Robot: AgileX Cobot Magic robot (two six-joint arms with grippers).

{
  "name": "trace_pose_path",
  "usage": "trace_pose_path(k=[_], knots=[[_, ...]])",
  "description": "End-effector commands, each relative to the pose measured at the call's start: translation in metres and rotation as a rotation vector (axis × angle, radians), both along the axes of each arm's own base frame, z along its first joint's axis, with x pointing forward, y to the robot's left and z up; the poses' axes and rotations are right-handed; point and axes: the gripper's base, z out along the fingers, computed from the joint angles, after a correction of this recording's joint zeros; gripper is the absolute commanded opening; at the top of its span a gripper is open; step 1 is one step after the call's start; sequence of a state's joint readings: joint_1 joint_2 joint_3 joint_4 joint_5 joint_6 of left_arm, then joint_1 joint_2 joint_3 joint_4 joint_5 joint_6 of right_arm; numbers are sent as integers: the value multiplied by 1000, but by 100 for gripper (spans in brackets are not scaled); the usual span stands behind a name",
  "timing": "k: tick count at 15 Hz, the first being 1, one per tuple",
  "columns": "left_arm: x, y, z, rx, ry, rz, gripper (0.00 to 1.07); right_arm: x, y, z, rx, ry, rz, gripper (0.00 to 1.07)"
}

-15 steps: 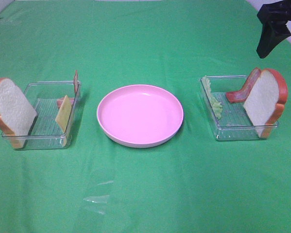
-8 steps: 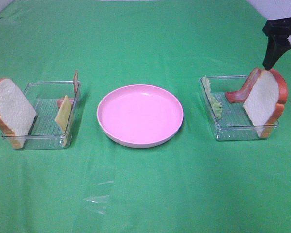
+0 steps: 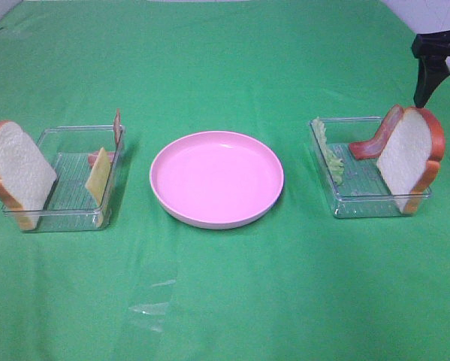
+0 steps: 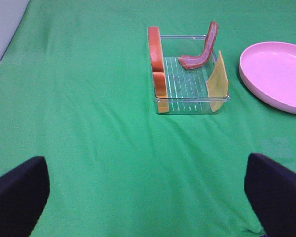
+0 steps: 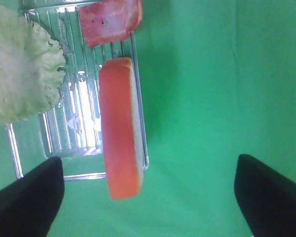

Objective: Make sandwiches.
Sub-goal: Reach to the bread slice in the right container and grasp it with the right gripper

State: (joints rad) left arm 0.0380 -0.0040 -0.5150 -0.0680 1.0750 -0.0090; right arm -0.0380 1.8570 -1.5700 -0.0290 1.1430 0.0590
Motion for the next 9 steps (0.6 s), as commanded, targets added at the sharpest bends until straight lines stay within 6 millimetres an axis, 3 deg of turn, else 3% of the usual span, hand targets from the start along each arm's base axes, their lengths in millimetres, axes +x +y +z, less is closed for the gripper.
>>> trace_pose_path(k=[1,9], knots=[[-2,0,0,1,-17,-2,102,-3,-1,0,-7,49,-6,90],[-2,0,0,1,-17,-2,102,1,0,-3,-2,18,-29,90]])
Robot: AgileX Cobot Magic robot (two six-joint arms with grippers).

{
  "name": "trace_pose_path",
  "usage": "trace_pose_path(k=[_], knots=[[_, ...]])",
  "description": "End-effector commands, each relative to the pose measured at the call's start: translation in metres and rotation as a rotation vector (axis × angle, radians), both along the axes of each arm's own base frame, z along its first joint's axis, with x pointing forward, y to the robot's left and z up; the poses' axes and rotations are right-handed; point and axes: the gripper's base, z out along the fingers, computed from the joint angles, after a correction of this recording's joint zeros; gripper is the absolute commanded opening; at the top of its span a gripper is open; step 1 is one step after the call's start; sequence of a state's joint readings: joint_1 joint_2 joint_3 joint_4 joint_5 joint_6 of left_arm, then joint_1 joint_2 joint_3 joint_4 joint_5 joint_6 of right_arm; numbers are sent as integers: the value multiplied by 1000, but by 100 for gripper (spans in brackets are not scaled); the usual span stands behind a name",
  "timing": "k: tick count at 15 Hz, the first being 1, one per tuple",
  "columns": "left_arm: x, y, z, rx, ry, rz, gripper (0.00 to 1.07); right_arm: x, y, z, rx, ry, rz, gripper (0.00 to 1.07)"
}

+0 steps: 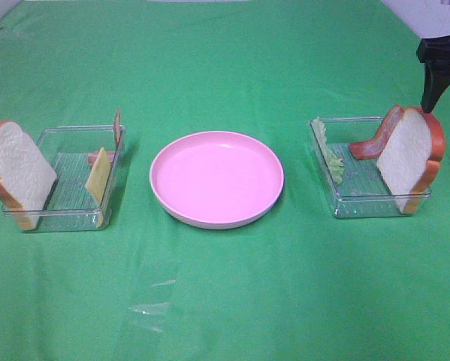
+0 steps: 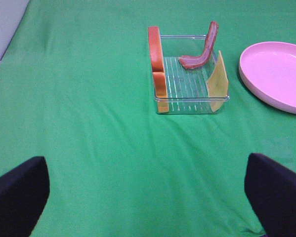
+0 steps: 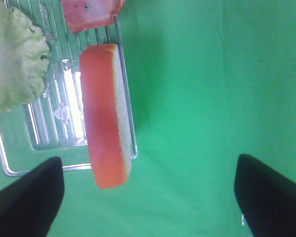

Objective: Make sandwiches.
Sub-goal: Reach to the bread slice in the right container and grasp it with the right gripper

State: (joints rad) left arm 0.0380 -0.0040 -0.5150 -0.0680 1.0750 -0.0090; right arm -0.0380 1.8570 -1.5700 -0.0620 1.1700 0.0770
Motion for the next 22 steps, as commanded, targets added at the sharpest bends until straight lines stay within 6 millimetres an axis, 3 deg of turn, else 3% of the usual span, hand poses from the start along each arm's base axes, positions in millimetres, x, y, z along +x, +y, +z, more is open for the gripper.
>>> trace_pose_path(k=[1,10,13,16,22], knots=[[-2,0,0,1,-17,-2,102,6,4,-8,41,1,-14,90],[-2,0,0,1,-17,-2,102,21,7,-59,86,121,2,90],[-2,0,0,1,-17,-2,102,23,8,-65,103,123,-1,86],[-2,0,0,1,-17,-2,102,25,13,-65,152,108,0,63],[-2,0,0,1,-17,-2,102,24,13,-65,157,113,-2,62]])
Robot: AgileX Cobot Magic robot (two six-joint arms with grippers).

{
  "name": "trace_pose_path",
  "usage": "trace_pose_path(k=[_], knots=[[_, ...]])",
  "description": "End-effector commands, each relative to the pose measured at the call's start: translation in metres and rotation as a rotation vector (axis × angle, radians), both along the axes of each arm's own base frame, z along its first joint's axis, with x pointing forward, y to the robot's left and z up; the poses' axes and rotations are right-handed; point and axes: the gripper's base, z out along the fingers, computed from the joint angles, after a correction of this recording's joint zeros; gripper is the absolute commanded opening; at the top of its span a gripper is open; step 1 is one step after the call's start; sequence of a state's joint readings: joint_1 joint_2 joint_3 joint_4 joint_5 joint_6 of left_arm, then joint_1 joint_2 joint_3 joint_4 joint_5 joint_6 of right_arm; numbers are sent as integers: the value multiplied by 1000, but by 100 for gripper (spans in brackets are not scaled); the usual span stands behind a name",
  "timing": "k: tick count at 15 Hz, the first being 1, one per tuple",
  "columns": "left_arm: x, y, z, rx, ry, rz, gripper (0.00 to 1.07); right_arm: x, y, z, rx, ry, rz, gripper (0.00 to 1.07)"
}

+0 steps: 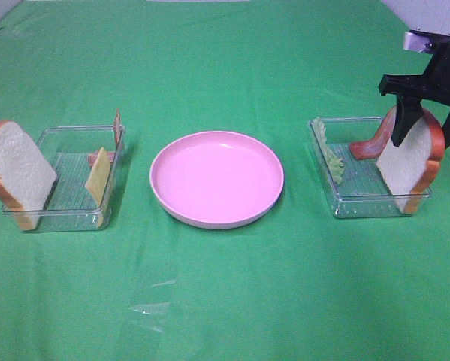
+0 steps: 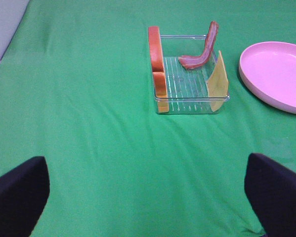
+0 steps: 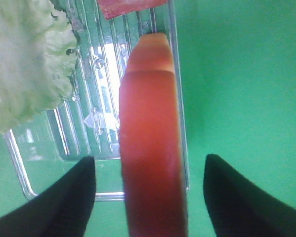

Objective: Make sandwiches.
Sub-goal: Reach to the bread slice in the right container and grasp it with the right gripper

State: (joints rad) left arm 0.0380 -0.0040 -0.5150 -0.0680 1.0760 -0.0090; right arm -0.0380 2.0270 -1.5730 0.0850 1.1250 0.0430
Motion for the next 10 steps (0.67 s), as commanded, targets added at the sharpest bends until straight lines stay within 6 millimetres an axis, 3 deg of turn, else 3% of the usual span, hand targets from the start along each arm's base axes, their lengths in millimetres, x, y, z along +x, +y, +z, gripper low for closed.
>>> trace_pose_path(k=[1,3,5,7,8,10], knots=[[-2,0,0,1,-18,-2,102,1,1,0,11,-3,6,62],[-2,0,0,1,-18,-2,102,1,1,0,11,-3,6,57],[-2,0,0,1,-18,-2,102,1,1,0,11,-3,6,41],[-2,0,0,1,-18,-2,102,1,1,0,11,-3,6,10],[-2,0,0,1,-18,-2,102,1,1,0,11,-3,6,0],[-2,0,0,1,-18,-2,102,0,1,0,12,1,6,0]])
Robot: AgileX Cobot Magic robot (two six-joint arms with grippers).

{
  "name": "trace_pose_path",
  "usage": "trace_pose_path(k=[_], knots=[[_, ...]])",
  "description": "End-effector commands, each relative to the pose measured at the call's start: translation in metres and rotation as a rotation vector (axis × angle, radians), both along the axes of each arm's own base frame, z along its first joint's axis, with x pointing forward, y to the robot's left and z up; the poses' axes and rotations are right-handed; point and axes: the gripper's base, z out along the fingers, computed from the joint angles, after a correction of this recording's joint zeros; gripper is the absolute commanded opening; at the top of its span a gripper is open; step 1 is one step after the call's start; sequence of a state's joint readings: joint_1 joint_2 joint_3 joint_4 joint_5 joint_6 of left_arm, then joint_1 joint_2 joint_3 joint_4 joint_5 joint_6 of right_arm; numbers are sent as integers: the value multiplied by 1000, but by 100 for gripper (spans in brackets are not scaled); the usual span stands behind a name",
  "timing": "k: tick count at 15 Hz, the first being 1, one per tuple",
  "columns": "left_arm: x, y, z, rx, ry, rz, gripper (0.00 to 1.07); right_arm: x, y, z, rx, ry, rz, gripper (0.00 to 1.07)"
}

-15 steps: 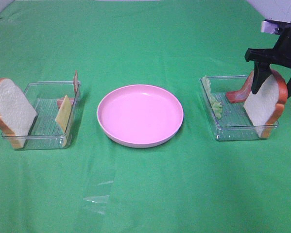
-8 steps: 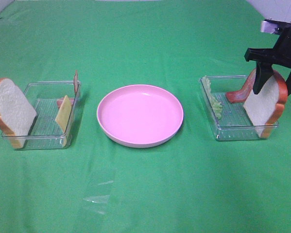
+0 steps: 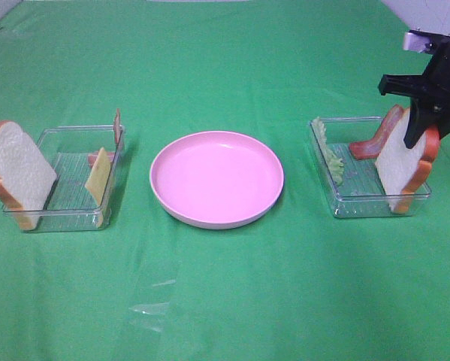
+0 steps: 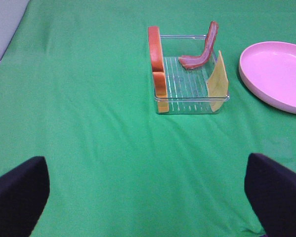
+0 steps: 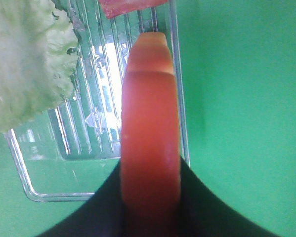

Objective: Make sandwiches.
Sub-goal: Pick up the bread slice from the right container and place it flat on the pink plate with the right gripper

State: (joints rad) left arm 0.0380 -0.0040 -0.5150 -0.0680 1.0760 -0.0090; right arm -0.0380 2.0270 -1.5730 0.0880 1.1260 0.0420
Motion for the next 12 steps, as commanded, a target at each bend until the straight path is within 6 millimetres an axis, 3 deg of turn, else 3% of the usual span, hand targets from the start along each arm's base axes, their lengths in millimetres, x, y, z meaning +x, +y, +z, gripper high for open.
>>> trace_pose_path(k=[1,3,9,10,11,12], knots=[[-2,0,0,1,-18,-2,102,-1,2,1,14,9,5,0],[-2,0,0,1,-18,-2,102,-6,5,13,45,9,-2,0],[-2,0,0,1,-18,-2,102,-33,14,85,131,-125,-16,0],[-2,0,0,1,-18,-2,102,-37,31,111,322,-245,-4,0],[-2,0,0,1,-18,-2,102,-37,36,114,382,-268,11,0],[-2,0,0,1,-18,-2,102,-34,57,118,506,-309,86,0]])
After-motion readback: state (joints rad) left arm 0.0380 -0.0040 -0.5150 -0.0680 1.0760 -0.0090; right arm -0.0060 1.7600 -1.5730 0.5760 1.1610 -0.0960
